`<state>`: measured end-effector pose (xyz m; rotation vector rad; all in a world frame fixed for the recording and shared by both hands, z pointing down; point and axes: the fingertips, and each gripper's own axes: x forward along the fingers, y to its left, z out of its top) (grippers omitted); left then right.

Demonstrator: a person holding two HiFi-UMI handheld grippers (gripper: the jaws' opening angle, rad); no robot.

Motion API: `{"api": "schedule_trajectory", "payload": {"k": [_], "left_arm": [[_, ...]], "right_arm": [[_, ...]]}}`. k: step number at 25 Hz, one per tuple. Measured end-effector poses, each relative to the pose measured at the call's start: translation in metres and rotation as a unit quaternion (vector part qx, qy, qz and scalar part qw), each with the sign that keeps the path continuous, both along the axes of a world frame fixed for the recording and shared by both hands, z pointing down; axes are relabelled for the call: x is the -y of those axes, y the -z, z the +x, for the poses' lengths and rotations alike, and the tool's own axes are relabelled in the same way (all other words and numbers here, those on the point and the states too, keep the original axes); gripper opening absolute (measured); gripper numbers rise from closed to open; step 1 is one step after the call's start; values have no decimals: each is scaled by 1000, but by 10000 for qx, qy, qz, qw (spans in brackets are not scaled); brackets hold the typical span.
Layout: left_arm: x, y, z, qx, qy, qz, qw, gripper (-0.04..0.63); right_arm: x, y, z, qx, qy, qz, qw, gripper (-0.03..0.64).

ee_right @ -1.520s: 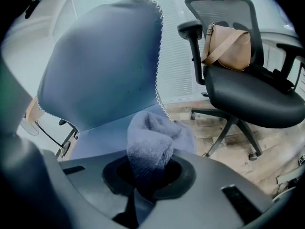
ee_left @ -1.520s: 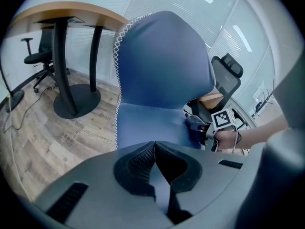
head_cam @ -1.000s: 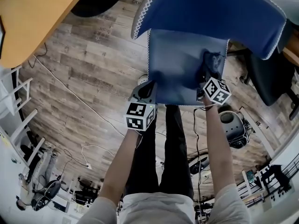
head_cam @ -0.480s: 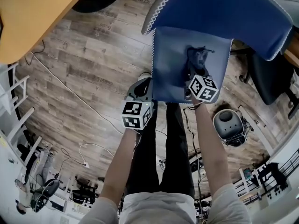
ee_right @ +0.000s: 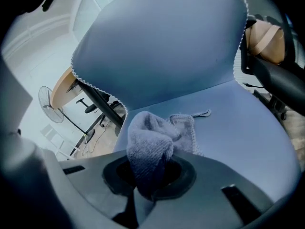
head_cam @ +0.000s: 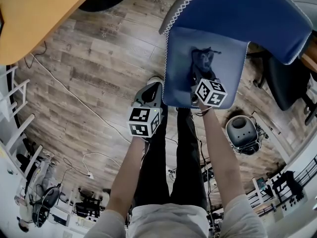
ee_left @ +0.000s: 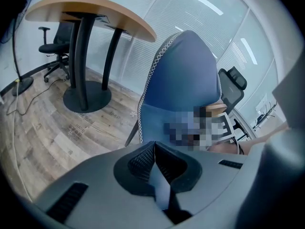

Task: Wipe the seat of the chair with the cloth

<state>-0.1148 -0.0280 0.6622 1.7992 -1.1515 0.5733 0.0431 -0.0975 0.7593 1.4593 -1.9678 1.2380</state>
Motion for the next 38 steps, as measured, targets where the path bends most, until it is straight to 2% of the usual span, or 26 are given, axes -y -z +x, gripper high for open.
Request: {"api": "schedule_trajectory", "payload": {"k": [5, 10, 13, 16, 18, 21, 26, 29, 35, 37, 38], "left_arm": [[-1, 0, -7, -1, -59, 19, 10000, 26], [-3, 1, -13, 32, -116, 30, 9999, 27], [-6, 2, -12, 40, -119, 55, 9999, 26], [-10, 6, -10, 28, -156, 68, 9999, 26], [-15, 8, -11, 29, -111, 41, 9999, 26], [-23, 8, -1, 83, -124, 28, 9999, 26], [-35, 10, 13, 201, 3, 18, 9998, 26], [-43, 13, 23, 268, 147, 10, 9995, 26], [-63, 15, 50, 345, 339, 17, 9988, 26], [-72, 13, 63, 365, 391, -18, 9986, 26], [-75, 13, 70, 367, 411, -26, 9985, 26]], "right_arm": [[-10, 4, -46, 110, 605, 87, 9981, 54], [-18, 3, -66, 54, 1395, 223, 9900, 54], [-25, 3, -75, 71, 2073, 241, 9779, 54], [-42, 6, -87, -21, 2949, 325, 9550, 54], [-53, 6, -100, -16, 3542, 388, 9344, 54], [-70, 3, -110, 21, 4480, 430, 8930, 54], [-107, 4, -103, 135, 5918, 239, 8056, 54], [-125, 5, -90, 262, 6402, 237, 7674, 54], [-153, 6, -57, 162, 7268, 298, 6860, 54], [-161, 5, -38, 158, 7469, 235, 6644, 54], [-163, 5, -27, 153, 7530, 219, 6575, 52]]}}
